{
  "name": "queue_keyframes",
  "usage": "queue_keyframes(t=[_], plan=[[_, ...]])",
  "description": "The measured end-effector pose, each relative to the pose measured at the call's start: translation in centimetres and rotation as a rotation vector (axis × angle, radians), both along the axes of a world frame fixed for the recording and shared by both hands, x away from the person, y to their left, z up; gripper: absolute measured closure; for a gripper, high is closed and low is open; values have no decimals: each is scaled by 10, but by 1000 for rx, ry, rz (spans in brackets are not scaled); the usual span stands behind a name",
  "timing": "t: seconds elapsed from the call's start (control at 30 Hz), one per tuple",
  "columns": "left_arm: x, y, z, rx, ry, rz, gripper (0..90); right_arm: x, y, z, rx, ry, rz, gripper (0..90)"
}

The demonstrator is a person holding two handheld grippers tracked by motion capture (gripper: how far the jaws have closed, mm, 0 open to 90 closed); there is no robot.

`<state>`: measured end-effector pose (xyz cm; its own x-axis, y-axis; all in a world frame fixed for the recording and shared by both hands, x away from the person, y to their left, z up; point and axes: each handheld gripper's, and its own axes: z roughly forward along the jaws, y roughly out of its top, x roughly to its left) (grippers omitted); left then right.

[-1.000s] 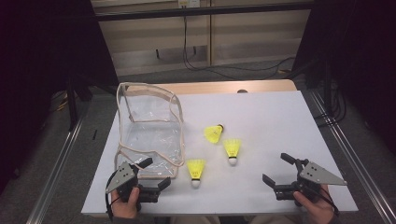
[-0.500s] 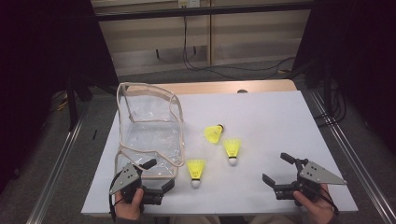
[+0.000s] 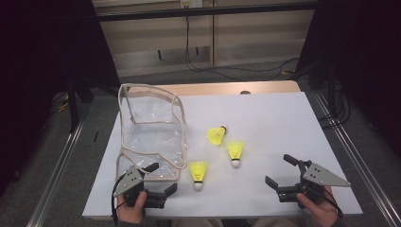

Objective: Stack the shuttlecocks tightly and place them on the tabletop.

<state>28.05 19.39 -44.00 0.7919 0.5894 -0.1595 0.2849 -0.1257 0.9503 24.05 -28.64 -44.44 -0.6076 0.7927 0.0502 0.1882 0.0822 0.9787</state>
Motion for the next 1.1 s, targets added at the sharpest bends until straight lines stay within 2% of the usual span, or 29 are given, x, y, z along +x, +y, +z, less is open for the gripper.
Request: queue_keyframes(t=[0.07, 0.2, 0.47, 1.1], plan=[[0, -1, -1, -17, 18, -4, 1, 1, 0, 0, 1, -1, 0, 3], [-1, -4, -1, 4, 24, -15, 1, 1, 1, 0, 1, 1, 4, 4], [-1, -5, -2, 9, 41, -24, 1, 1, 1, 0, -2, -5, 7, 6], [-3, -12, -4, 31, 54, -62, 0, 1, 1, 1, -6, -12, 6, 6]])
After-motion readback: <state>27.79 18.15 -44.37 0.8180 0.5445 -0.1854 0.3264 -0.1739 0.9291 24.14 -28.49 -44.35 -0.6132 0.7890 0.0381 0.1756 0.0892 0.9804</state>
